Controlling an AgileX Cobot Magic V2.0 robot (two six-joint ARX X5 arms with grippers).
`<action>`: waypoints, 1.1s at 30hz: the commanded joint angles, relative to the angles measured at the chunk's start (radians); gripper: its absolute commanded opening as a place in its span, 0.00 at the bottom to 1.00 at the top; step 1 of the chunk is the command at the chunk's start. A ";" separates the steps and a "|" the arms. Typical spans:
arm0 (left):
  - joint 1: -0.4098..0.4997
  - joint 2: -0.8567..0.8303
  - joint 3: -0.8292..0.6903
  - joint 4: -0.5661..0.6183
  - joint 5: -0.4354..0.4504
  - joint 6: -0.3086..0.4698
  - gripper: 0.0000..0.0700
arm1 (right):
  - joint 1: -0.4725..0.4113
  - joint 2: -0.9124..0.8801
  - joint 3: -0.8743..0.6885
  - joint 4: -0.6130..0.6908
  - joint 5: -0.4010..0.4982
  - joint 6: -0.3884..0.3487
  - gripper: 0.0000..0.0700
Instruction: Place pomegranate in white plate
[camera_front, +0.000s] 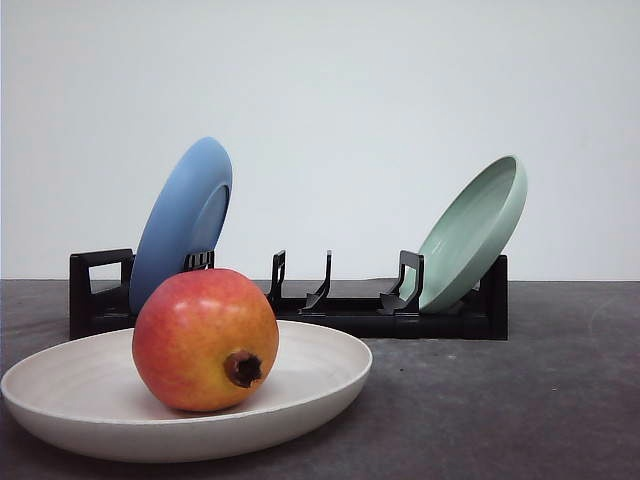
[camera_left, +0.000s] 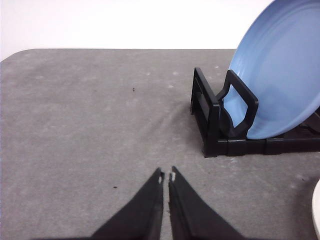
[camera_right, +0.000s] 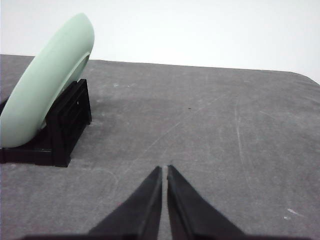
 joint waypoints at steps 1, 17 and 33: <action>0.001 -0.001 -0.011 -0.001 -0.002 0.007 0.00 | -0.002 0.000 -0.004 0.009 0.002 -0.005 0.02; 0.001 -0.001 -0.011 -0.001 -0.002 0.007 0.00 | -0.002 0.000 -0.004 0.009 0.002 -0.005 0.02; 0.001 -0.001 -0.011 -0.001 -0.002 0.007 0.00 | 0.005 0.000 -0.004 0.009 0.003 -0.005 0.02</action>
